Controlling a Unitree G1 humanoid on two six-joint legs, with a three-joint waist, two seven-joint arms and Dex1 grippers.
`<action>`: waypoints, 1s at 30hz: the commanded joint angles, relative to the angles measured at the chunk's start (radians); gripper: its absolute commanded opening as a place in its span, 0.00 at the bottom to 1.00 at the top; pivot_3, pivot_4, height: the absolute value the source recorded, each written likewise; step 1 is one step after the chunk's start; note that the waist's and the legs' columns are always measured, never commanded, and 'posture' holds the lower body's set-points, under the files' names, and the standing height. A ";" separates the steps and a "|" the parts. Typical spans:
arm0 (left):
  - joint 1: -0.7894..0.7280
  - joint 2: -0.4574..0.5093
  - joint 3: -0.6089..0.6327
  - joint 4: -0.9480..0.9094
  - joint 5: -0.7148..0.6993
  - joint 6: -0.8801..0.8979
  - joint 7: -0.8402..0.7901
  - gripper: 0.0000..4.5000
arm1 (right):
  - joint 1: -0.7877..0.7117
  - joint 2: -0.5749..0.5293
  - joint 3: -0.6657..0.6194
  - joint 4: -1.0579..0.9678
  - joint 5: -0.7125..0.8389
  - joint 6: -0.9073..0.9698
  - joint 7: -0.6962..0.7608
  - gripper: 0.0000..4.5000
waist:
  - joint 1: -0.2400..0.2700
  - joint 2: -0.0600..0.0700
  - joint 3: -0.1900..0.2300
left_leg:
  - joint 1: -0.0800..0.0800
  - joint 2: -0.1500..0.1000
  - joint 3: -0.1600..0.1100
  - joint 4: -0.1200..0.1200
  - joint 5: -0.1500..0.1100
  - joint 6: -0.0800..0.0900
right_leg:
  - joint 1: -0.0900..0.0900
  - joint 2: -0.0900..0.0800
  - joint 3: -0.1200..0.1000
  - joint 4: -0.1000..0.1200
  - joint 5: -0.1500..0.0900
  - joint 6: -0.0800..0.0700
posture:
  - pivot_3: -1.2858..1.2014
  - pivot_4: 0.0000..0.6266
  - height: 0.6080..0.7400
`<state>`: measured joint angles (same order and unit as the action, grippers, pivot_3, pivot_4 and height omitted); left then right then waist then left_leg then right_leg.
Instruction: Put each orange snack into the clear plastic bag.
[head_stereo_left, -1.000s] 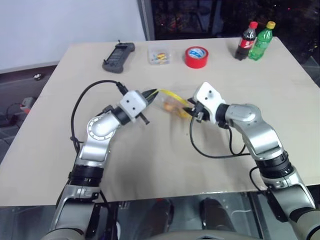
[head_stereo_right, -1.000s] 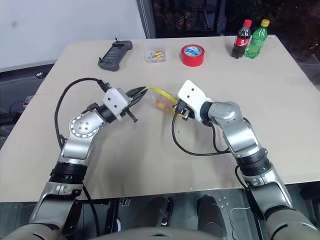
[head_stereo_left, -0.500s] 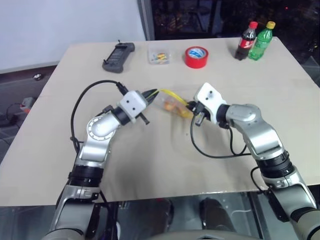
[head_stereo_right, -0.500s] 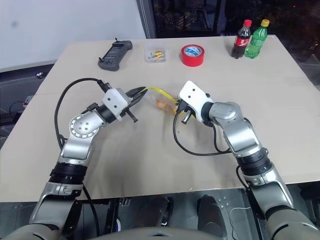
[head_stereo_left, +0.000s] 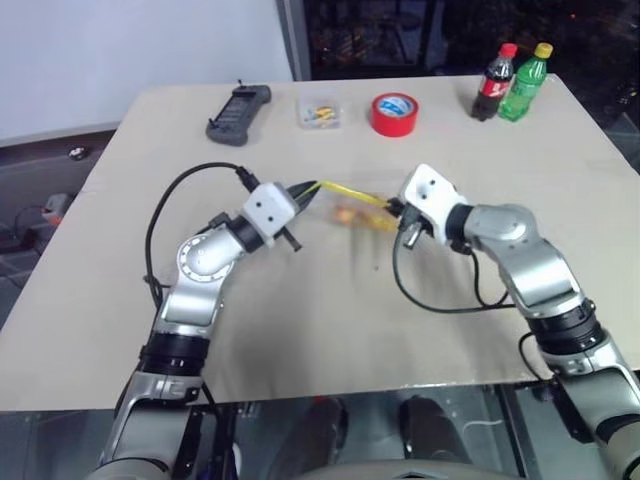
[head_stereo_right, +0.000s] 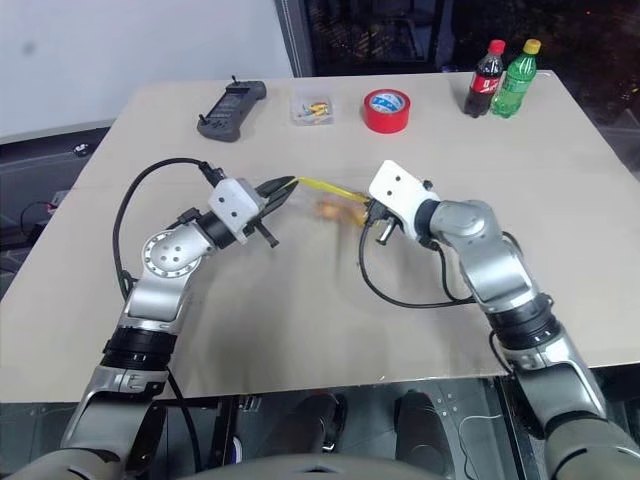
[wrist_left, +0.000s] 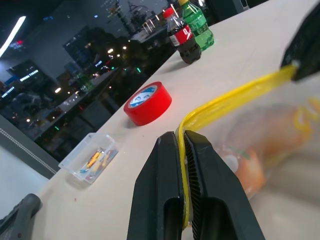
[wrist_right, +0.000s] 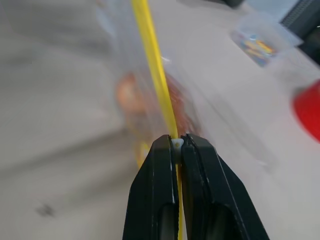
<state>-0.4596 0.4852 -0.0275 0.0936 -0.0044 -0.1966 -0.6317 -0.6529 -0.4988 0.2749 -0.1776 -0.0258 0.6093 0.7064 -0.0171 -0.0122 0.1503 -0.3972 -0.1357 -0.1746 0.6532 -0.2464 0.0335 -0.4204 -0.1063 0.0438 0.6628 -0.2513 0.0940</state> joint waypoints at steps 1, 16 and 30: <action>-0.030 0.022 0.063 -0.017 -0.027 0.009 0.035 0.00 | 0.005 -0.059 -0.077 0.018 -0.025 0.000 -0.035 0.02 | -0.001 0.000 0.000 | 0.000 0.000 0.000 0.000 0.000 0.000 | 0.000 0.000 0.000 0.000 0.000 0.000 | 0.52 0.24 1.00; -0.396 -0.031 -0.008 0.472 0.053 -0.121 0.083 0.00 | -0.241 -0.119 -0.087 0.427 -0.143 -0.306 -0.195 0.02 | 0.000 -0.001 0.000 | -0.001 -0.001 0.000 0.000 0.000 0.000 | 0.000 0.000 -0.001 -0.001 0.000 0.000 | 0.52 0.24 1.00; -0.258 -0.053 -0.045 0.300 -0.045 -0.101 -0.035 0.00 | -0.073 -0.184 -0.180 0.118 -0.037 -0.281 -0.084 0.02 | -0.052 0.000 0.000 | -0.020 -0.001 0.000 0.009 0.000 0.000 | -0.019 -0.002 0.000 0.003 0.000 0.000 | 0.52 0.24 1.00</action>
<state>-0.7771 0.4101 -0.0890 0.4991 -0.0128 -0.3427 -0.6517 -0.7706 -0.6686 0.1678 0.0525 -0.0917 0.2719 0.6193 -0.0689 -0.0126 0.1502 -0.4172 -0.1368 -0.1747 0.6619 -0.2463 0.0337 -0.4392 -0.1083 0.0446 0.6652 -0.2511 0.0942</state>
